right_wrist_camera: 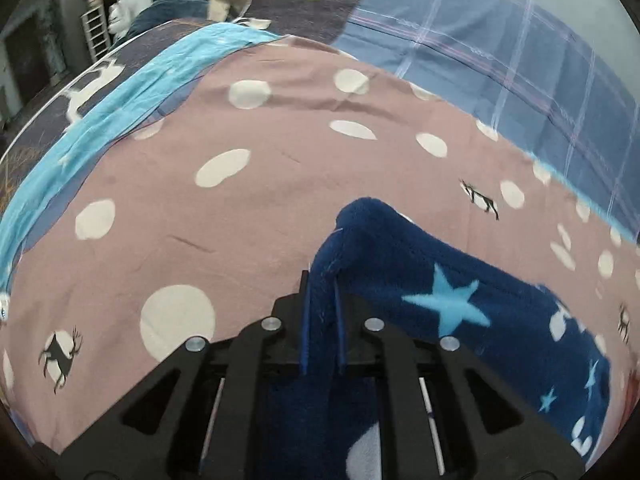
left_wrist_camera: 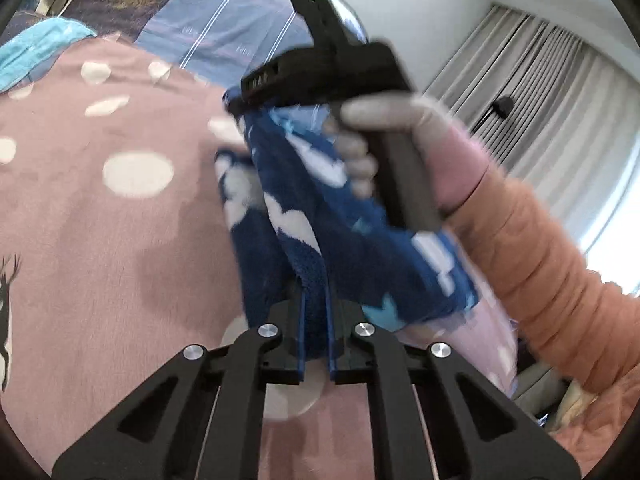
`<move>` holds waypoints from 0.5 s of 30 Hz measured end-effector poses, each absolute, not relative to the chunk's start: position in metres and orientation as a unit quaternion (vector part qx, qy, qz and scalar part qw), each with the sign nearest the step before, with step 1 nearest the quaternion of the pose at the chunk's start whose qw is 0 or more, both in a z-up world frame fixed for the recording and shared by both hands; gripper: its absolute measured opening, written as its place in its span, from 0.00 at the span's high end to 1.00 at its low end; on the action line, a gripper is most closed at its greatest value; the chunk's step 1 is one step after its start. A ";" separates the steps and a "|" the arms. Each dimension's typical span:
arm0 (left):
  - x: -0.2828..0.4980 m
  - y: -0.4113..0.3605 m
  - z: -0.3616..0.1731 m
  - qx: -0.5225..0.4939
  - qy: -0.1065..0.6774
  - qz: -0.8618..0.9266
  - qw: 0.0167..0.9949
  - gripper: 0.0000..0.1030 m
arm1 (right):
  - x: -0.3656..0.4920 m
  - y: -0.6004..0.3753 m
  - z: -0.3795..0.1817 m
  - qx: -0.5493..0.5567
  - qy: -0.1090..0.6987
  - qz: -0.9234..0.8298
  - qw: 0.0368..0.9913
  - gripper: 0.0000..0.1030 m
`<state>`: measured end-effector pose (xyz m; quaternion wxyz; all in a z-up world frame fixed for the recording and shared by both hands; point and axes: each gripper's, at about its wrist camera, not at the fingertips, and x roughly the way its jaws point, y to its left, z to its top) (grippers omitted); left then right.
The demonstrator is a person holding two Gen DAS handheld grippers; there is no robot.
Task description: Fold small clothes
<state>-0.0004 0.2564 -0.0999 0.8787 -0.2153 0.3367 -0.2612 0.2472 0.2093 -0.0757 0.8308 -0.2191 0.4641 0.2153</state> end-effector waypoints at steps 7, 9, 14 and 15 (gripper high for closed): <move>0.006 0.255 -0.111 -0.226 0.371 -0.246 0.866 0.88 | 0.242 0.204 -0.083 -0.215 0.463 0.221 0.831 0.55; 0.005 0.254 -0.113 -0.228 0.375 -0.245 0.865 0.87 | 0.230 0.204 -0.072 -0.236 0.454 0.220 0.830 0.54; 0.012 0.256 -0.116 -0.232 0.378 -0.243 0.863 0.84 | 0.210 0.215 -0.090 -0.287 0.495 0.220 0.790 0.55; 0.012 0.258 -0.117 -0.231 0.378 -0.242 0.863 0.84 | 0.210 0.219 -0.101 -0.296 0.497 0.222 0.785 0.53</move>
